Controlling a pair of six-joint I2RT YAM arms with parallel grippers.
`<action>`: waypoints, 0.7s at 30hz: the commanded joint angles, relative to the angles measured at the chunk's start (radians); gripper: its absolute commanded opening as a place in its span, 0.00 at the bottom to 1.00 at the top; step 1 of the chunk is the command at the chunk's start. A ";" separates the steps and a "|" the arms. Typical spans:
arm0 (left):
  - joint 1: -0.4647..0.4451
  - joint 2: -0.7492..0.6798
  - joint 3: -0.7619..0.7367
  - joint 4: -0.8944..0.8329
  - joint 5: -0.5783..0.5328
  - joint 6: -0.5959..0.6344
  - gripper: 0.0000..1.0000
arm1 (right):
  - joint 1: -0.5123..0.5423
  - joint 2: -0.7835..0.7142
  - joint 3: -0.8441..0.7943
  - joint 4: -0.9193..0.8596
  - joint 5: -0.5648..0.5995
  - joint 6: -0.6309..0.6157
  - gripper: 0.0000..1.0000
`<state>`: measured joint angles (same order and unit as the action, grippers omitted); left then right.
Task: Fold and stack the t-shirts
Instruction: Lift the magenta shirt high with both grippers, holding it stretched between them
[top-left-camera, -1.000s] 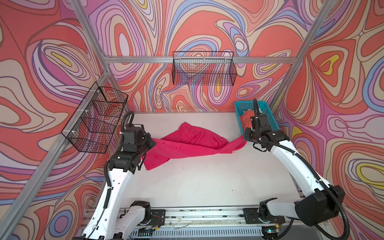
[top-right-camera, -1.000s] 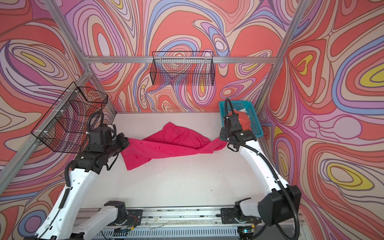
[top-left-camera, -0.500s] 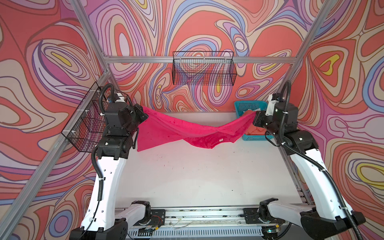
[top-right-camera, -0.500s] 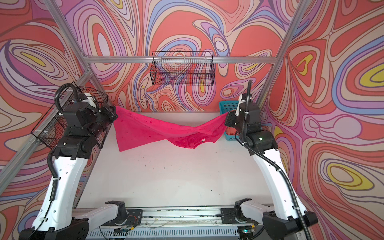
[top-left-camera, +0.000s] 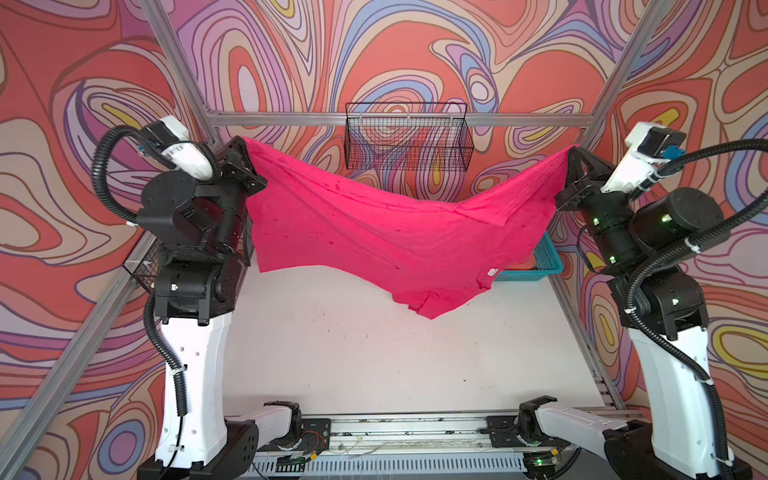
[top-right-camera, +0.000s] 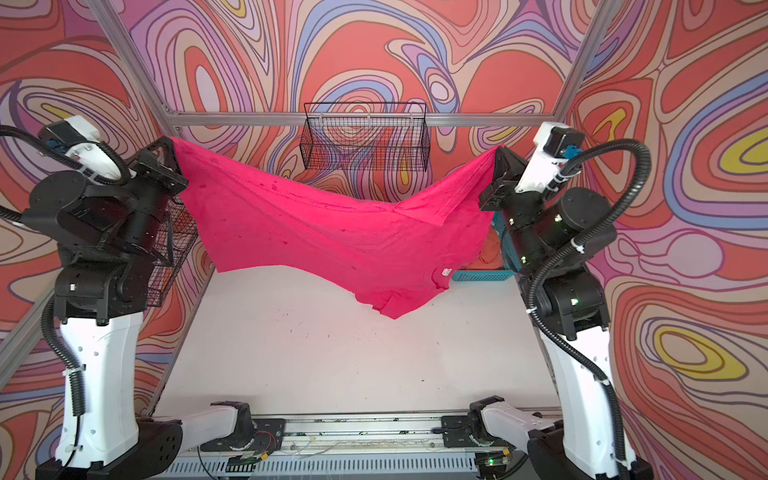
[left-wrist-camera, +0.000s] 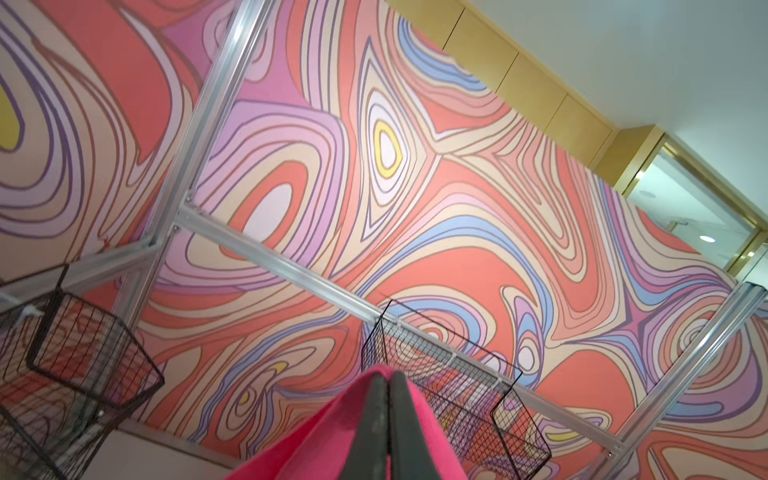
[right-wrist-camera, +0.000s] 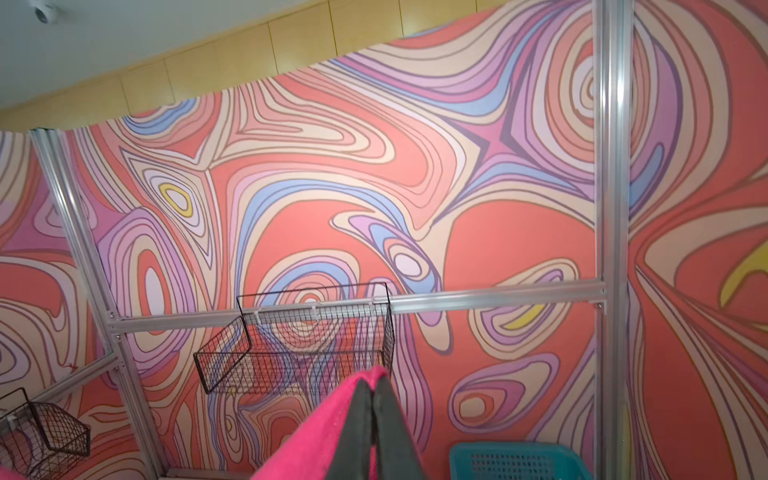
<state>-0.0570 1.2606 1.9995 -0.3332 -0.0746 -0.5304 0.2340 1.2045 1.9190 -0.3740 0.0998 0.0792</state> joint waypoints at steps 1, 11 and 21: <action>0.008 0.055 0.087 0.056 -0.062 0.077 0.00 | -0.005 0.097 0.104 0.038 -0.037 -0.063 0.00; 0.120 0.357 0.281 0.024 0.018 -0.032 0.00 | -0.005 0.459 0.418 0.146 -0.013 -0.140 0.00; 0.181 0.639 0.416 0.161 0.131 -0.170 0.00 | -0.007 0.691 0.362 0.522 -0.020 -0.225 0.00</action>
<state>0.1200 1.8980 2.3734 -0.2935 0.0074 -0.6411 0.2340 1.8675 2.2570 -0.0265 0.0807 -0.0929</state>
